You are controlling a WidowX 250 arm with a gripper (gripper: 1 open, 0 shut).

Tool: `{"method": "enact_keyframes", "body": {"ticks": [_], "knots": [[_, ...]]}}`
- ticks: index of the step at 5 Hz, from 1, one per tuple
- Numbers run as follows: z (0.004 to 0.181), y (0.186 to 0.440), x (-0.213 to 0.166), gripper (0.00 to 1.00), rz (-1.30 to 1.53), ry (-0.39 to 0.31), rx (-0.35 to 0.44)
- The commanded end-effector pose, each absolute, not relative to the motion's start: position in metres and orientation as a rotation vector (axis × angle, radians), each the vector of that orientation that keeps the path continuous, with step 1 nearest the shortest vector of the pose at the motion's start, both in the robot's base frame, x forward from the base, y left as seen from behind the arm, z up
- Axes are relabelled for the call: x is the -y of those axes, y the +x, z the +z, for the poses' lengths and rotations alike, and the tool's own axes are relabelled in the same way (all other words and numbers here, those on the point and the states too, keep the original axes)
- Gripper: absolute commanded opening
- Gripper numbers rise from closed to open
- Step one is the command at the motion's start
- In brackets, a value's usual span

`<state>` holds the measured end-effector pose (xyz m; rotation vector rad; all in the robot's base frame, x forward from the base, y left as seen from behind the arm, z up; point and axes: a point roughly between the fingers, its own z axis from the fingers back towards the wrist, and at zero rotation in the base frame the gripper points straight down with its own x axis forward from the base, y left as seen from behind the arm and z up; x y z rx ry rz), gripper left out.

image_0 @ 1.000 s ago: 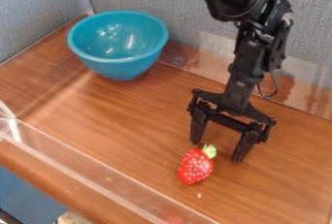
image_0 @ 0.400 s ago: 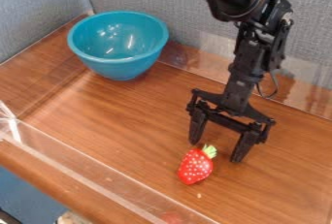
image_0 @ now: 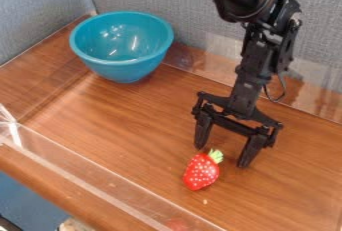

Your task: Put the strawberry in the blue bowl

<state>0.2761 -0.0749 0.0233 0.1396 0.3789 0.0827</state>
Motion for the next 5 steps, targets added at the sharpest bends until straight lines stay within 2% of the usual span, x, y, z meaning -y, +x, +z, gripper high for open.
{"method": "enact_keyframes", "body": {"ticks": [1,5], "knots": [[0.0021,0.2656,0.0682,1.0,0.11,0.172,-0.461],[0.001,0.2603,0.067,1.0,0.125,0.175,-0.489]]}}
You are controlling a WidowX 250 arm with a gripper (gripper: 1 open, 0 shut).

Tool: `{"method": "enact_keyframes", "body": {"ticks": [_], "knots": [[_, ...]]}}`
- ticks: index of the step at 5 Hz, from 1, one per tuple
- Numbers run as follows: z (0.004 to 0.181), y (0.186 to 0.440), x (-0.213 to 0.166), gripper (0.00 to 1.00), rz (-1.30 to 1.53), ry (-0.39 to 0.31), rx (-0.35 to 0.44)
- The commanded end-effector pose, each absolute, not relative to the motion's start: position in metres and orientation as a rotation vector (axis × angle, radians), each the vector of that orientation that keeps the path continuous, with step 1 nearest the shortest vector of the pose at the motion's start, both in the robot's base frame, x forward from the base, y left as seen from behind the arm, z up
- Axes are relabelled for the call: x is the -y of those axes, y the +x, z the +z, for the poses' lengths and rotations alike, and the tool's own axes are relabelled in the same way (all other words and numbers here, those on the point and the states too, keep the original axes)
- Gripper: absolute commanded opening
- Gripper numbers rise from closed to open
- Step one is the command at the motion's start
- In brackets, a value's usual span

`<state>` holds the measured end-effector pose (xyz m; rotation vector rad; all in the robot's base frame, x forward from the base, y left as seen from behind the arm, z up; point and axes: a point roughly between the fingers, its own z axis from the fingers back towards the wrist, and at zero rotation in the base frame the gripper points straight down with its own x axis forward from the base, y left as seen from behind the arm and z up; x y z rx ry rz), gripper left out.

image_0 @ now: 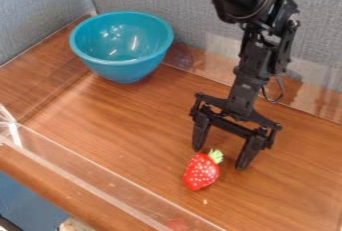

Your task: Put the strawberry in the blue bowl

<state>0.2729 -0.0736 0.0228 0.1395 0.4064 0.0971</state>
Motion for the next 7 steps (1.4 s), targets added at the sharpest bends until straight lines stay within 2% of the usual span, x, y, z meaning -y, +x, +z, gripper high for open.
{"method": "enact_keyframes", "body": {"ticks": [1,2,5,6,7], "knots": [[0.001,0.259,0.067,0.0,0.128,0.175,-0.494],[0.005,0.259,0.066,0.0,0.123,0.174,-0.483],[0.11,0.28,0.041,0.0,0.186,0.092,-0.285],[0.102,0.27,0.046,1.0,0.167,0.084,-0.298],[0.095,0.256,0.063,1.0,0.125,0.079,-0.297]]}}
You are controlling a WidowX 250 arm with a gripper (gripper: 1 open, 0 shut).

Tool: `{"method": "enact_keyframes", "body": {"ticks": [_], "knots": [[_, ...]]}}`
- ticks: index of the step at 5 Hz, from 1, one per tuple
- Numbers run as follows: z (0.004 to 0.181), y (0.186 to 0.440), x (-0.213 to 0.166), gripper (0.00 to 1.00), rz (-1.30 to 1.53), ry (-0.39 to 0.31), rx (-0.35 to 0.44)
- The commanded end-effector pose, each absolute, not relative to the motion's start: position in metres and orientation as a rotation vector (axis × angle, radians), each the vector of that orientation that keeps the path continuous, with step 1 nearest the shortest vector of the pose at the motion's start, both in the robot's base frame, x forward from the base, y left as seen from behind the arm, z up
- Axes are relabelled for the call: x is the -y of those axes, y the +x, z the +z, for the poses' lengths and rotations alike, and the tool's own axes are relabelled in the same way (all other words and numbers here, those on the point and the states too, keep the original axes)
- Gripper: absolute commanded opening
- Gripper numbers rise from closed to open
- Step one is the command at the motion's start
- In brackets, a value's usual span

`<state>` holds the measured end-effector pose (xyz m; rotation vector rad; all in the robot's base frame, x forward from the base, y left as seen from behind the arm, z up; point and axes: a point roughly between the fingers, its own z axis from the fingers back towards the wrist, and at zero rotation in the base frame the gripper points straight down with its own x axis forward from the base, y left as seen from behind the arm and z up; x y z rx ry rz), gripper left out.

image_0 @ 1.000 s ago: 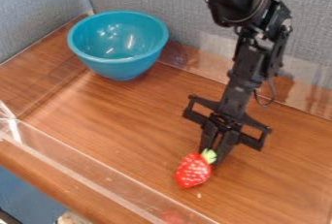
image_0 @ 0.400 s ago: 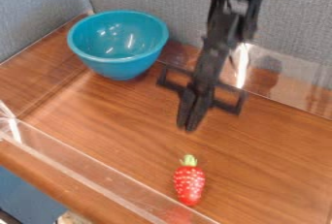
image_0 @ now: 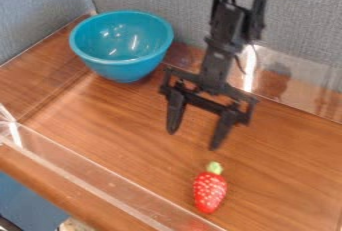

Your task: Put the strawberry in the blue bowl

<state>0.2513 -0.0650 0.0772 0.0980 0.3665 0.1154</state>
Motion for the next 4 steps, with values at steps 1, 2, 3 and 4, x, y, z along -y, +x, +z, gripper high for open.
{"method": "enact_keyframes", "body": {"ticks": [1,2,3,4], "knots": [[0.087,0.248,0.072,1.0,0.098,0.071,-0.278],[0.075,0.244,0.073,1.0,0.097,0.074,-0.27],[0.065,0.239,0.074,1.0,0.094,0.076,-0.265],[0.06,0.238,0.075,1.0,0.092,0.07,-0.254]]}}
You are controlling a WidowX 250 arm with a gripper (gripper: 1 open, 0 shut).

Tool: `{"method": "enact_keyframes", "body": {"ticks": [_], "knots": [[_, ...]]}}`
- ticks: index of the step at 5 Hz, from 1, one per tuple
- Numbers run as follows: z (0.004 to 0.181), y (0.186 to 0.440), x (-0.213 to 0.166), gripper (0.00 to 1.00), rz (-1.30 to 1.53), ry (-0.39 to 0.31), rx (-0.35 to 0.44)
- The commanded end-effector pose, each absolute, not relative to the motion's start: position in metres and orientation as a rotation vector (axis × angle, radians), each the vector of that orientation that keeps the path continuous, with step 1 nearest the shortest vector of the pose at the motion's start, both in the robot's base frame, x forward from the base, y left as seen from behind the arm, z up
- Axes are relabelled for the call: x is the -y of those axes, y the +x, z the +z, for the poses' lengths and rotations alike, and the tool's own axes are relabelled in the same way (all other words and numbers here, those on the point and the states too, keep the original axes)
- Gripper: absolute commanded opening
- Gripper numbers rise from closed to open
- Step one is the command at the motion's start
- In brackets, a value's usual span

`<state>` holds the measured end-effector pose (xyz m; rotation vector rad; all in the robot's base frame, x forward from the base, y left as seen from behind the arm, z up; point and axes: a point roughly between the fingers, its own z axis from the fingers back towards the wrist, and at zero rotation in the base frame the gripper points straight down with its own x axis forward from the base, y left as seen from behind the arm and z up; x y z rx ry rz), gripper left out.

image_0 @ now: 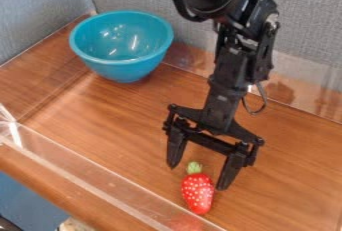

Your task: Put the strawberry in the blue bowl

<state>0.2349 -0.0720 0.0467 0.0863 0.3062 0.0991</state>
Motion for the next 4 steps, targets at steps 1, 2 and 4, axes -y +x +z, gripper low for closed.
{"method": "enact_keyframes", "body": {"ticks": [1,2,4], "knots": [[0.0558,0.2376,0.0743,1.0,0.093,0.068,-0.252],[0.0521,0.2371,0.0738,1.0,0.095,0.065,-0.248],[0.0539,0.2361,0.0732,0.0,0.088,0.061,-0.232]]}}
